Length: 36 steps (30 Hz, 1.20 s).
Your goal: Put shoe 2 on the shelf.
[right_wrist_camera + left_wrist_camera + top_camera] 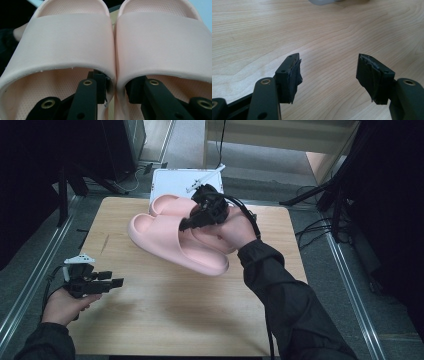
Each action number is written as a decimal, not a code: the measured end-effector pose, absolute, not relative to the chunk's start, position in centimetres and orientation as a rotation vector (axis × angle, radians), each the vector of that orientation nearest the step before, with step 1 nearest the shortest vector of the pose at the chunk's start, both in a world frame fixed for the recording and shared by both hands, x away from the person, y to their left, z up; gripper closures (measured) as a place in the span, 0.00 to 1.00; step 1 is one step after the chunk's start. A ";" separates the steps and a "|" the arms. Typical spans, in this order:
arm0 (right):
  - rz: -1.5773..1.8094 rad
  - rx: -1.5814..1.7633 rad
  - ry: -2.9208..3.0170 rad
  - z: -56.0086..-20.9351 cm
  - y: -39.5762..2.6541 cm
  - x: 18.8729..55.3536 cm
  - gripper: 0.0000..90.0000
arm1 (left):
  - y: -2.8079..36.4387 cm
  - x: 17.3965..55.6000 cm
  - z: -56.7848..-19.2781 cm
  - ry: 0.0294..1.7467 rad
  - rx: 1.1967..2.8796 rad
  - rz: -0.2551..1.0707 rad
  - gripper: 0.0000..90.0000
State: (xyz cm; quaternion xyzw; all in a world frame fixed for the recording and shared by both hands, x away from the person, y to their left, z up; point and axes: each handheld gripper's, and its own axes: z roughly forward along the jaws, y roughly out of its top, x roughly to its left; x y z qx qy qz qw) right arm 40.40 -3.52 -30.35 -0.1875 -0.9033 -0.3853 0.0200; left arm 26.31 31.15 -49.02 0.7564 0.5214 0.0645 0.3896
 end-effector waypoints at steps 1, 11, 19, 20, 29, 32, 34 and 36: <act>-1.190 -0.603 -2.815 -30.2 -3.3 40.7 0.83 | 31.1 26.3 -49.0 1.321 1.929 0.164 0.40; -1.153 -0.908 -2.844 -29.5 -0.8 44.3 0.83 | 30.1 26.6 -48.8 1.280 1.972 0.198 0.40; -1.133 -1.175 -2.834 -29.5 0.2 47.3 0.83 | 29.7 27.1 -48.7 1.248 1.976 0.176 0.40; -1.131 -1.212 -2.830 -29.4 0.4 47.7 0.83 | 29.6 27.2 -48.7 1.243 1.975 0.166 0.40; -1.105 -1.518 -2.810 -28.1 1.6 50.4 0.83 | 29.2 27.9 -48.6 1.179 1.992 0.161 0.42; -1.090 -1.657 -2.765 -28.0 1.9 51.3 0.83 | 29.0 28.2 -48.5 1.167 1.993 0.160 0.42; -1.078 -1.727 -2.743 -28.1 2.1 51.8 0.82 | 28.8 28.4 -48.5 1.158 1.997 0.151 0.42; -1.060 -1.774 -2.736 -28.2 2.2 52.2 0.82 | 28.6 28.7 -48.5 1.151 2.000 0.142 0.42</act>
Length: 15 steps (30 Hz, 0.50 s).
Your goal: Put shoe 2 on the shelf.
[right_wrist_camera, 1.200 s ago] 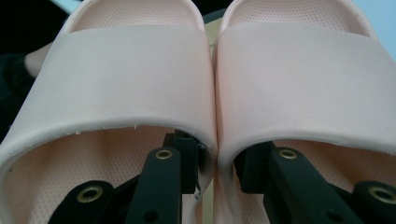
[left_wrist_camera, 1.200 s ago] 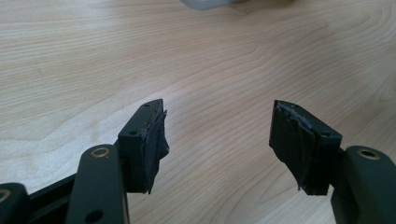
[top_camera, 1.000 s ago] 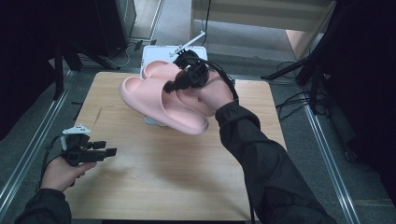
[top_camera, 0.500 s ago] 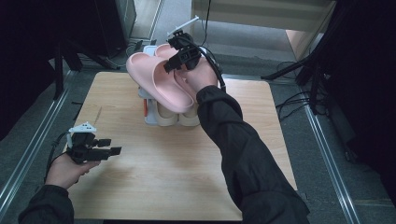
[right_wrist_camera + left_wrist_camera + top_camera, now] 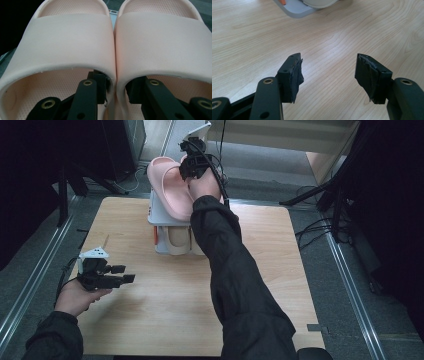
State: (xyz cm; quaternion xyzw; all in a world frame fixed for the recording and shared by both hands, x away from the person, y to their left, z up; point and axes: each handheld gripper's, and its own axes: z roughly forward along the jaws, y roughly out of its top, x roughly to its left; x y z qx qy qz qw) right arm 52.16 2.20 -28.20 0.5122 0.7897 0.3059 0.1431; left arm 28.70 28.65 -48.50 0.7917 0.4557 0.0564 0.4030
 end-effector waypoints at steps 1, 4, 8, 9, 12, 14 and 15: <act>0.873 1.504 2.256 -28.2 2.3 52.3 0.82 | 28.5 28.8 -48.5 1.149 2.001 0.144 0.42; 0.881 1.556 2.214 -28.6 2.7 52.6 0.82 | 28.2 29.1 -48.4 1.126 2.014 0.142 0.42; 0.860 1.593 2.159 -29.4 3.6 52.9 0.82 | 27.8 29.3 -48.3 1.089 2.007 0.140 0.44; 0.844 1.597 2.148 -29.6 3.8 53.0 0.82 | 27.7 29.4 -48.3 1.081 2.013 0.135 0.44; 0.832 1.618 2.109 -30.2 4.1 53.2 0.82 | 27.4 29.7 -48.3 1.068 2.019 0.133 0.44; 0.839 1.615 2.103 -30.6 4.4 53.3 0.82 | 27.2 29.9 -48.3 1.062 2.028 0.128 0.43; 0.836 1.610 2.102 -30.8 4.4 53.3 0.82 | 27.1 30.0 -48.4 1.062 2.026 0.132 0.43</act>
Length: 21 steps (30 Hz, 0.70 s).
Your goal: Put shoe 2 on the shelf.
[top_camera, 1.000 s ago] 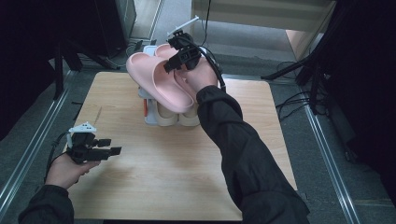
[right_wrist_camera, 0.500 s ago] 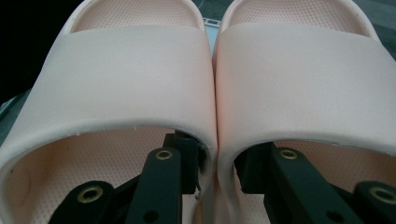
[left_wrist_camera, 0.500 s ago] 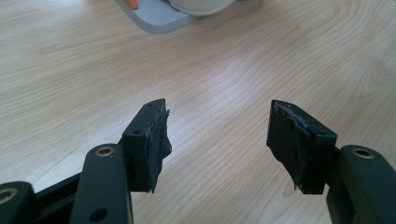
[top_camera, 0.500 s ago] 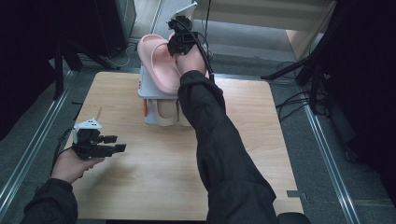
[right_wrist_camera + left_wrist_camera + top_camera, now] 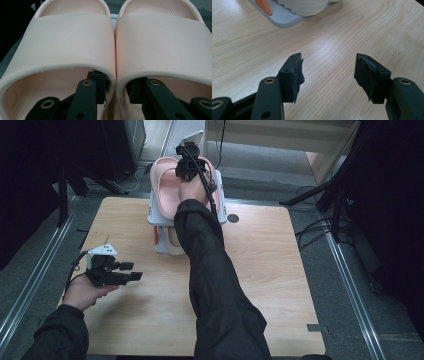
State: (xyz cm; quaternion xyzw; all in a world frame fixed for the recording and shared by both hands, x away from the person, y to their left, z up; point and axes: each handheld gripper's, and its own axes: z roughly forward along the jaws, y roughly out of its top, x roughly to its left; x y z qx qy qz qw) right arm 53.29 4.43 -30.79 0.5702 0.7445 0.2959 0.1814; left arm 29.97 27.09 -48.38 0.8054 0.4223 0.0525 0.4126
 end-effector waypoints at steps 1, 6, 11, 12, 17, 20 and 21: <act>0.827 1.612 2.099 -30.9 4.5 53.3 0.82 | 27.0 30.0 -48.4 1.056 2.031 0.132 0.44; 0.800 1.642 2.067 -31.7 4.4 53.8 0.81 | 26.9 30.2 -48.3 1.051 2.031 0.134 0.44; 0.805 1.668 2.048 -32.6 4.1 54.1 0.79 | 26.7 30.3 -48.4 1.050 2.037 0.134 0.44; 0.820 1.666 2.040 -32.7 4.1 54.1 0.79 | 26.7 30.3 -48.4 1.049 2.038 0.132 0.44; 0.833 1.663 2.053 -32.8 4.0 54.1 0.72 | 26.8 30.3 -48.4 1.055 2.036 0.124 0.44; 0.845 1.644 2.065 -33.1 3.9 53.9 0.68 | 27.1 30.2 -48.3 1.070 2.020 0.123 0.43; 0.852 1.636 2.071 -33.1 3.9 53.8 0.66 | 27.2 30.2 -48.3 1.074 2.016 0.124 0.43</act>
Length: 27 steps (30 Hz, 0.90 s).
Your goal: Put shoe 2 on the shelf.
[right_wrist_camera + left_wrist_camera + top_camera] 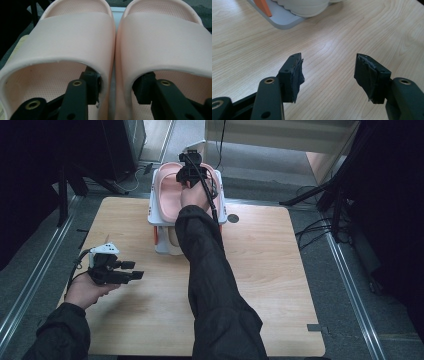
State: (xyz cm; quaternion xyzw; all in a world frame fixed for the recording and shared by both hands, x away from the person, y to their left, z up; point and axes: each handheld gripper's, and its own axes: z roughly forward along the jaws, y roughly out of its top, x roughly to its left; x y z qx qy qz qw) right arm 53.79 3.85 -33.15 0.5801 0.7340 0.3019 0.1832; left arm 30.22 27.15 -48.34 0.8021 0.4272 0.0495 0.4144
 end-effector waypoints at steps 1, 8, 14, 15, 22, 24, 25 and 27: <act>0.860 1.634 2.073 -33.2 3.8 53.7 0.65 | 27.2 30.2 -48.4 1.076 2.019 0.123 0.43; 0.888 1.631 2.102 -33.4 3.2 53.1 0.60 | 27.0 30.3 -48.4 1.072 2.026 0.121 0.42; 0.927 1.613 2.132 -33.3 2.5 52.0 0.59 | 27.0 30.5 -48.5 1.086 2.031 0.115 0.42; 0.930 1.606 2.141 -33.2 2.3 51.8 0.59 | 27.1 30.5 -48.5 1.091 2.028 0.118 0.42; 0.981 1.557 2.208 -32.8 0.9 50.0 0.62 | 27.2 30.7 -48.5 1.111 2.028 0.117 0.41; 0.999 1.537 2.232 -32.8 0.5 49.5 0.64 | 27.2 30.7 -48.5 1.113 2.029 0.120 0.41; 1.005 1.528 2.246 -32.8 0.4 49.2 0.65 | 27.2 30.7 -48.5 1.114 2.029 0.121 0.41; 1.038 1.511 2.274 -32.7 0.0 48.6 0.66 | 27.3 30.7 -48.6 1.117 2.031 0.123 0.41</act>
